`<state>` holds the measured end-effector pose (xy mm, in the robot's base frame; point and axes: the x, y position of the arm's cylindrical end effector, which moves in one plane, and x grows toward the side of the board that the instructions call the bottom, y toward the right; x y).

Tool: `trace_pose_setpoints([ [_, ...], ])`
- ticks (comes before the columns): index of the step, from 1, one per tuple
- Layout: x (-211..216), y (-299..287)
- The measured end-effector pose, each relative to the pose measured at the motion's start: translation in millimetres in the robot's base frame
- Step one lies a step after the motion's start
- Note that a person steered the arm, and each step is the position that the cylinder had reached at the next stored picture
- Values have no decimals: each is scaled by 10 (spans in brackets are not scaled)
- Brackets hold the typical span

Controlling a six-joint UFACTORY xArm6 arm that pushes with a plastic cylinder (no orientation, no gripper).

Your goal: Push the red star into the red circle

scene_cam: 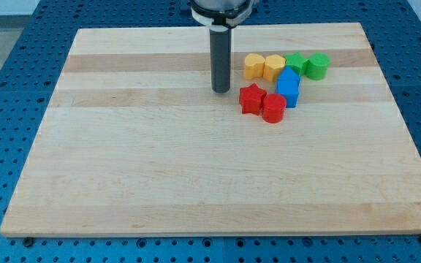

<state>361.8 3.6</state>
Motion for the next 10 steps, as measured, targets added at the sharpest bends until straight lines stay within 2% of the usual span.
trace_pose_setpoints([
  [2,-4,351],
  [5,252,364],
  [7,266,364],
  [8,266,278],
  [10,256,-386],
])
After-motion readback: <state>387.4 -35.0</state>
